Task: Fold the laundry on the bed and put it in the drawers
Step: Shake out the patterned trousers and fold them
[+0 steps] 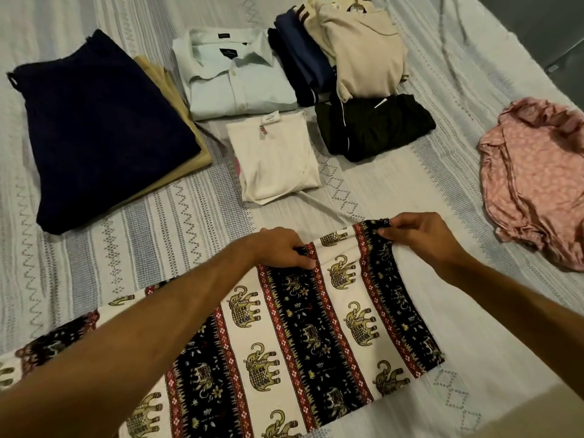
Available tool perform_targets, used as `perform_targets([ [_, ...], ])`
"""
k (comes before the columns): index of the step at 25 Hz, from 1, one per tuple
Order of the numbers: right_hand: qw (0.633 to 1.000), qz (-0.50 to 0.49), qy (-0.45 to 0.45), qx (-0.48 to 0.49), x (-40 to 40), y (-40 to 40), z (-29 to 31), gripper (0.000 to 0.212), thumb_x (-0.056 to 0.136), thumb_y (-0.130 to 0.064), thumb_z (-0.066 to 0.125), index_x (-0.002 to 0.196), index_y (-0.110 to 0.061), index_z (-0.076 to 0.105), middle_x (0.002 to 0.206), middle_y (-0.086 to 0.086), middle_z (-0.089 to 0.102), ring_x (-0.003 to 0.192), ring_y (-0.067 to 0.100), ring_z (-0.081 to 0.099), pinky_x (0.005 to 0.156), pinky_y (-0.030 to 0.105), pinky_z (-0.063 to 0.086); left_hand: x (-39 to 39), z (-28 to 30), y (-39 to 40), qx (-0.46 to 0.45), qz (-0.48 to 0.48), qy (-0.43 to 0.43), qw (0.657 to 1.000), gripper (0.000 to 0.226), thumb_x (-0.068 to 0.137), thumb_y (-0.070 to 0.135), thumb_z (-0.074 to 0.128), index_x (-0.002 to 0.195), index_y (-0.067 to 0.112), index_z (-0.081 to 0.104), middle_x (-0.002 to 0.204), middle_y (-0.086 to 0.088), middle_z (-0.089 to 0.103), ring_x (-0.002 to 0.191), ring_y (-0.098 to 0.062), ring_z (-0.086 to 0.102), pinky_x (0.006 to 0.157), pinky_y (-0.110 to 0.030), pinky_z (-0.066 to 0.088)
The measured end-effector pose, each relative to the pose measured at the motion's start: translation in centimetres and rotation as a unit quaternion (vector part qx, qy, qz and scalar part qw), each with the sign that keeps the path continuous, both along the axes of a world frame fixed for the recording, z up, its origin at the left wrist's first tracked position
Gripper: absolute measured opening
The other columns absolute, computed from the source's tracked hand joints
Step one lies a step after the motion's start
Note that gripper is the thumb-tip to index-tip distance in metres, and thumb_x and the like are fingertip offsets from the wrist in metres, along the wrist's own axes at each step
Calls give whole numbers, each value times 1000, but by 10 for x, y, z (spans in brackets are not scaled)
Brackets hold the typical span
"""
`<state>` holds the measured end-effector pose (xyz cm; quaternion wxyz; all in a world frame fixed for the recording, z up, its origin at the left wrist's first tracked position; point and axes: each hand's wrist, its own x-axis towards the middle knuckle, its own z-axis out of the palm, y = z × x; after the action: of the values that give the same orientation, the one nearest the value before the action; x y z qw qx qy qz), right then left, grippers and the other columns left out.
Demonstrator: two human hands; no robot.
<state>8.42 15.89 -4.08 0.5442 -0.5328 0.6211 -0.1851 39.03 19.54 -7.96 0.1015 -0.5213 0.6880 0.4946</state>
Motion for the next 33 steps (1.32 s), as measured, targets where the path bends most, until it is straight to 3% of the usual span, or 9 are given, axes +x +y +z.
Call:
perform_targets([
  [3, 998, -59, -27, 24, 7, -11, -15, 13, 82, -11, 85, 89, -4, 78, 98, 20, 77, 107, 43, 70, 103, 53, 54, 46, 4, 16, 102, -15, 16, 995, 17, 96, 57, 62, 88, 42, 64, 88, 22, 63, 81, 2, 58, 86, -30, 48],
  [6, 988, -135, -50, 53, 20, -17, -23, 7, 84, 0, 79, 90, 1, 76, 103, 23, 77, 106, 41, 71, 100, 48, 56, 95, 7, 37, 130, -14, 4, 991, 36, 89, 66, 59, 90, 32, 72, 81, 18, 70, 74, 2, 64, 86, -32, 53],
  [11, 982, -163, -46, 90, 29, -19, -32, 9, 85, 6, 74, 92, 2, 73, 107, 22, 76, 100, 33, 73, 91, 37, 59, 142, 7, 71, 241, -15, -28, 970, 85, 70, 88, 66, 133, 30, 63, 129, 17, 66, 121, -13, 62, 116, -50, 41],
  [15, 983, -159, -37, 88, 31, -18, -36, 7, 86, 5, 73, 91, 0, 72, 90, 10, 79, 94, 28, 73, 71, 24, 62, 136, 5, 94, 116, -32, -54, 991, 58, 95, 69, 55, 134, 26, 53, 113, 10, 50, 113, -15, 50, 102, -40, 43],
  [19, 979, -190, -16, 68, 22, -23, -40, 10, 85, 4, 75, 95, 0, 73, 107, 19, 76, 103, 33, 72, 93, 37, 61, 159, 4, 91, 14, 129, 87, 988, 25, 96, 69, 49, 88, 55, 69, 123, 12, 55, 114, -10, 55, 102, -41, 46],
  [22, 978, -198, -1, 69, 21, -26, -46, 12, 85, 2, 76, 97, -2, 74, 111, 18, 75, 107, 32, 71, 101, 41, 55, 165, -9, 101, -41, 174, 113, 977, 34, 92, 68, 49, 96, 45, 73, 123, 10, 60, 114, -7, 56, 105, -45, 47],
  [27, 979, -179, 34, 89, 30, -30, -54, 18, 86, -8, 79, 102, -3, 74, 114, 16, 75, 110, 32, 70, 101, 43, 55, 182, -14, 120, -91, 5, -152, 984, 115, 52, 110, 10, 126, 40, 64, 106, 10, 47, 109, -13, 40, 98, -41, 30],
  [30, 991, -103, 35, 82, 31, -27, -48, 29, 84, -12, 81, 110, -3, 74, 110, 13, 76, 105, 27, 71, 104, 45, 53, 205, -2, 133, -57, -50, -237, 969, 103, 60, 106, 28, 127, 36, 64, 103, 12, 42, 108, -11, 36, 108, -45, 29],
  [33, 991, -25, 119, 48, 26, -21, -50, 26, 82, -20, 86, 104, -9, 77, 106, 10, 77, 105, 28, 71, 105, 48, 52, 232, 7, 148, 23, -121, -330, 936, 109, 58, 98, 52, 137, 23, 57, 132, -1, 52, 130, -21, 40, 123, -52, 15],
])
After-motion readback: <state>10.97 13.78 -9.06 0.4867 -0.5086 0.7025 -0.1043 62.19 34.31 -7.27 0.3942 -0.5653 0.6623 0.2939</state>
